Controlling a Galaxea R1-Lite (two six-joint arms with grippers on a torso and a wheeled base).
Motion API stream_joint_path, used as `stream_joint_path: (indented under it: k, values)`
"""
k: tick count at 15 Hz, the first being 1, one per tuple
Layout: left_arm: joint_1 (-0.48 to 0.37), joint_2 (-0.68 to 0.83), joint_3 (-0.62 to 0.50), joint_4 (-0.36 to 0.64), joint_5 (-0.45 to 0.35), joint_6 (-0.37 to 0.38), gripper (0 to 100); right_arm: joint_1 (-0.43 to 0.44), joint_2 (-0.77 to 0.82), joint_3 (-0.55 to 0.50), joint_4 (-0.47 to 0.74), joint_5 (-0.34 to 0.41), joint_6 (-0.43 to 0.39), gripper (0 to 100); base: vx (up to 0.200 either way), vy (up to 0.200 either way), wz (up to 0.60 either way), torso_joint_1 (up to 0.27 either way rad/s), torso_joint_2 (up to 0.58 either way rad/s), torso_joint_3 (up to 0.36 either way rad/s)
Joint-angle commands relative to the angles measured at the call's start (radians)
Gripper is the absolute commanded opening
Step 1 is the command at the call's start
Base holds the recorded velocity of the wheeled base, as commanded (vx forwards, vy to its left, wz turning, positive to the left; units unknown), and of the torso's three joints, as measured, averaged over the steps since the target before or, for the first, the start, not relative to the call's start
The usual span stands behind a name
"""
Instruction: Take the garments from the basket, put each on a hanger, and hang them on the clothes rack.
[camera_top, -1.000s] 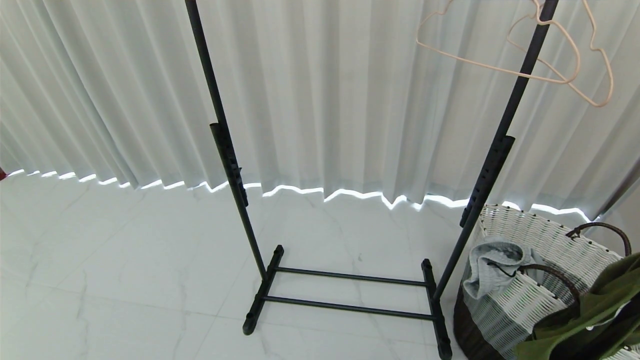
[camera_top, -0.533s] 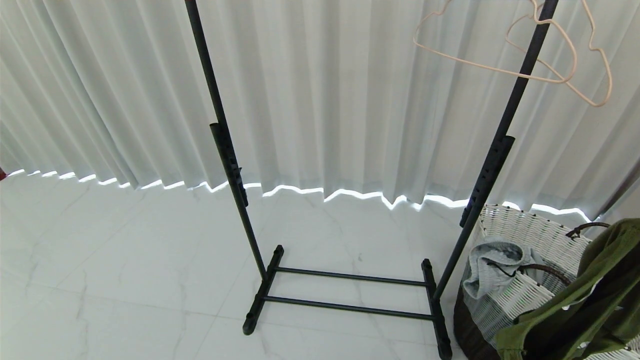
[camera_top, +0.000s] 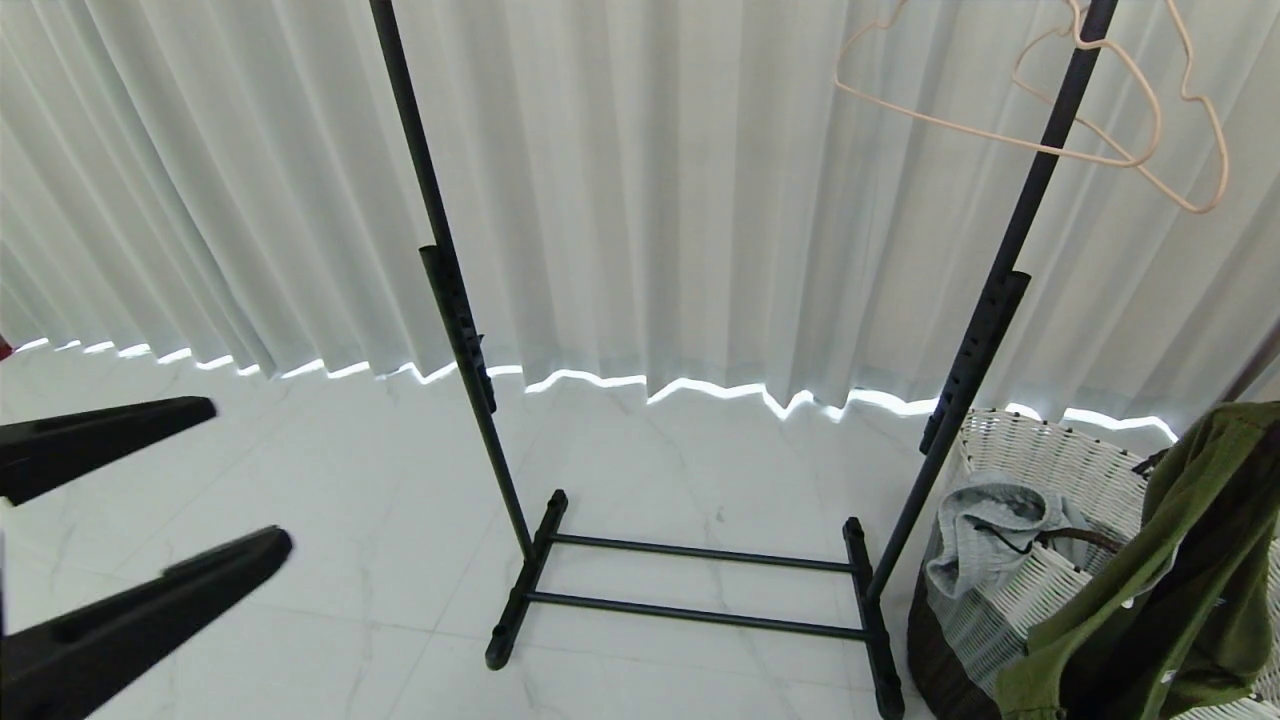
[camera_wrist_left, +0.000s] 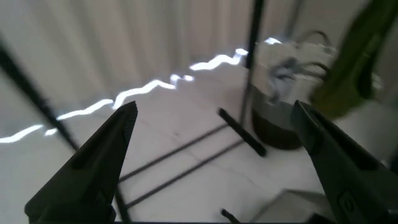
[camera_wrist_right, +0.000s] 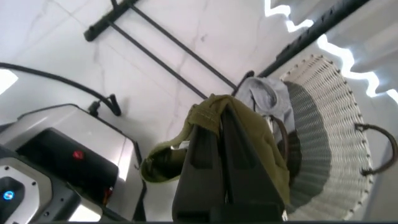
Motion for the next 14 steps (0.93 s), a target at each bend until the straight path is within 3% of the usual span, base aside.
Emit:
stream_joint_path:
  k: [1,3,5,7,9,11,14]
  values:
    - [-0.121,0.233,-0.044,-0.009,-0.032,0.006,100,0.000,0.003,0.000,-0.011,0.011,0.000,0,0.000,0.000,0.00,0.000,0.00,0.000]
    - [-0.174,0.342,-0.087,-0.011,-0.015,-0.053,100,0.000,0.003,-0.012,-0.036,0.037,0.000,0,0.000,0.000,0.00,0.000,0.00,0.000]
    - [-0.269,0.428,-0.164,-0.011,0.028,-0.189,100,0.000,0.006,-0.048,-0.042,0.039,0.001,0,0.000,0.000,0.00,0.000,0.00,0.000]
    - [-0.352,0.543,-0.245,-0.066,0.149,-0.300,100,0.000,0.017,-0.057,-0.053,0.060,0.001,0,0.000,0.000,0.00,0.000,0.00,0.000]
    - [-0.437,0.663,-0.268,-0.143,0.299,-0.353,100,0.000,0.023,-0.054,-0.091,0.085,0.004,0,0.000,0.000,0.00,0.000,0.00,0.000]
    - [-0.546,0.742,-0.274,-0.152,0.350,-0.435,100,0.002,0.034,-0.054,-0.107,0.086,0.009,0,0.000,0.000,0.00,0.000,0.00,0.000]
    - [-0.691,0.882,-0.380,-0.226,0.407,-0.550,100,0.002,0.044,-0.054,-0.146,0.097,0.007,0,0.000,0.000,0.00,0.000,0.00,0.000]
